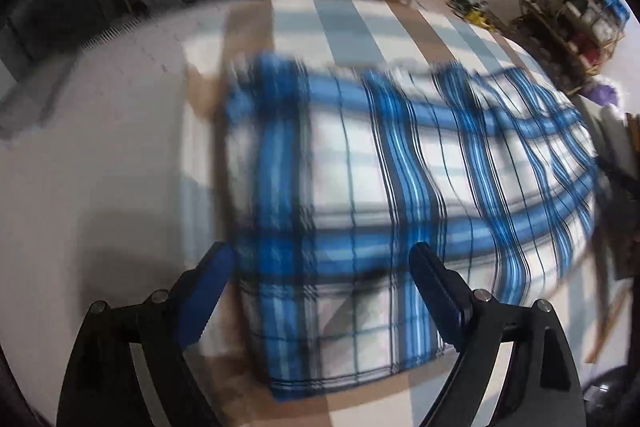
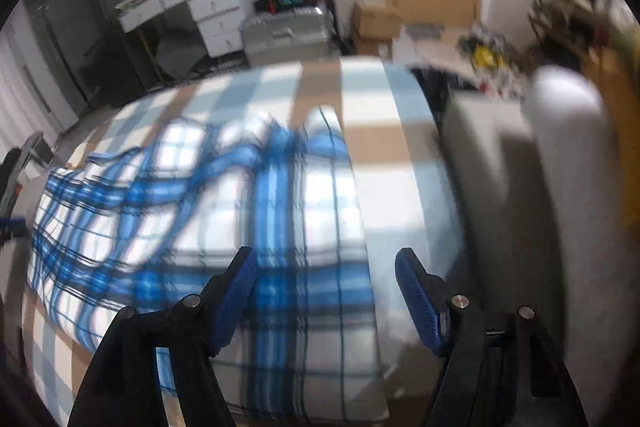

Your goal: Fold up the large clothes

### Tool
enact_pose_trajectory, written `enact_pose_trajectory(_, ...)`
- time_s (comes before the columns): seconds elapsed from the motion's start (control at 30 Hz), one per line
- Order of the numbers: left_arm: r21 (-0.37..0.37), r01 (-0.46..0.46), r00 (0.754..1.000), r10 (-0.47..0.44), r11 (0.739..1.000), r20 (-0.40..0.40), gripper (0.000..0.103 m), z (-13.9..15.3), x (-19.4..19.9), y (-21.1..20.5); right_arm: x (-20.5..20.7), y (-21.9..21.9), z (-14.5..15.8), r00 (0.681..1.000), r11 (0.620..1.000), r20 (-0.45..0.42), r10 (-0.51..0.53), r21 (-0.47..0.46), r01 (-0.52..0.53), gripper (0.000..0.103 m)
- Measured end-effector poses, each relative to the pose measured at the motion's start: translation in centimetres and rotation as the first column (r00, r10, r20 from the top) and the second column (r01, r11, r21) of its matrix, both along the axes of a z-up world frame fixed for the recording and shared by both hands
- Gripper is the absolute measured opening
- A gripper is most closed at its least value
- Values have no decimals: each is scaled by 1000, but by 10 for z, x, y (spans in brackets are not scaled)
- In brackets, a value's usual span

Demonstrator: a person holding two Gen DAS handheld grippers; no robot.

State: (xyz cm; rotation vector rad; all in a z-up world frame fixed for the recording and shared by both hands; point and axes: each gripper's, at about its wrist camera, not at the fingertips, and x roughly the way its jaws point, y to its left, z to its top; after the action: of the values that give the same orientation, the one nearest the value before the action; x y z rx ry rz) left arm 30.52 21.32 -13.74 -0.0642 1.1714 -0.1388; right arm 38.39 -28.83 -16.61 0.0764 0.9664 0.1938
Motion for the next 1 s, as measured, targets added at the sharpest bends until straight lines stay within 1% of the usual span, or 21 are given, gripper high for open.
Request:
enact_pose_trajectory(0.07,-22,-8,1000,8,1000,-20,87,-12,3,-2,1,0,-9,1000,1000,-29,-2,21,3,60)
enact_pose_trajectory(0.1,-42,-3,999,2,999,-33,76,-18,6,-3,1,2,-11,999,1000,-32,7,25,-6,36)
enact_pose_trajectory(0.13,-66,-5,999,2,998,-44,65,-22,7,-3,0,4,-12,1000,1000,-30,11,10,-10,11)
enact_pose_trajectory(0.17,-88,-4,998,-1,996,-60,34,-26,9,-4,-2,6,-12,1000,1000,-22,14,-5,-14,3)
enact_pose_trajectory(0.2,-73,-14,998,10,997,-55,24,-27,10,-5,-7,10,-7,1000,999,4,28,-27,-28,2)
enact_pose_trajectory(0.23,-67,-17,999,14,998,-50,18,-26,10,-7,-12,14,-2,999,998,36,38,-53,-36,2)
enact_pose_trajectory(0.27,-70,-14,999,11,997,-46,10,-23,10,-8,-18,17,5,997,996,70,44,-80,-38,2)
enact_pose_trajectory(0.3,-68,-20,999,18,997,-32,5,-18,8,-8,-25,18,12,994,994,104,39,-102,-29,2)
enact_pose_trajectory(0.37,-68,-30,999,29,997,-19,4,-11,4,-7,-34,15,25,988,993,153,11,-117,7,1)
enact_pose_trajectory(0.47,-65,-55,998,53,996,-26,3,-10,-3,-3,-40,10,31,986,985,164,-39,-162,66,1)
enact_pose_trajectory(0.5,-62,-65,998,63,996,-25,3,-15,-6,-2,-39,11,27,986,979,158,-52,-187,82,1)
enact_pose_trajectory(0.6,2,-86,996,86,996,-13,3,-31,-9,-2,-22,16,6,992,964,89,-86,-244,105,2)
enact_pose_trajectory(0.7,-7,-137,991,137,991,-4,3,-33,-17,3,-13,18,-5,992,950,73,-105,-287,121,3)
enact_pose_trajectory(0.77,43,-146,989,145,988,34,3,-20,-24,1,-14,20,-6,991,930,68,-113,-344,130,7)
enact_pose_trajectory(0.8,104,-163,985,156,981,73,3,-9,-29,0,-19,22,-1,989,921,94,-111,-365,138,10)
enact_pose_trajectory(0.83,183,-199,976,177,963,127,3,4,-35,-2,-27,24,10,985,914,135,-111,-375,154,11)
enact_pose_trajectory(0.87,221,-225,966,187,949,179,3,16,-42,-4,-36,25,20,978,914,175,-117,-366,175,14)
enact_pose_trajectory(0.9,216,-235,955,184,948,231,4,28,-49,-6,-45,27,33,967,922,221,-128,-333,198,24)
enact_pose_trajectory(0.93,198,-242,938,176,950,300,7,44,-56,-13,-51,29,45,954,936,265,-142,-278,217,37)
enact_pose_trajectory(0.97,194,-232,933,162,953,322,28,50,-61,-15,-58,35,56,942,954,303,-145,-211,215,45)
enact_pose_trajectory(1.0,183,-195,937,128,964,324,64,53,-58,-27,-58,47,65,938,973,326,-117,-151,174,62)
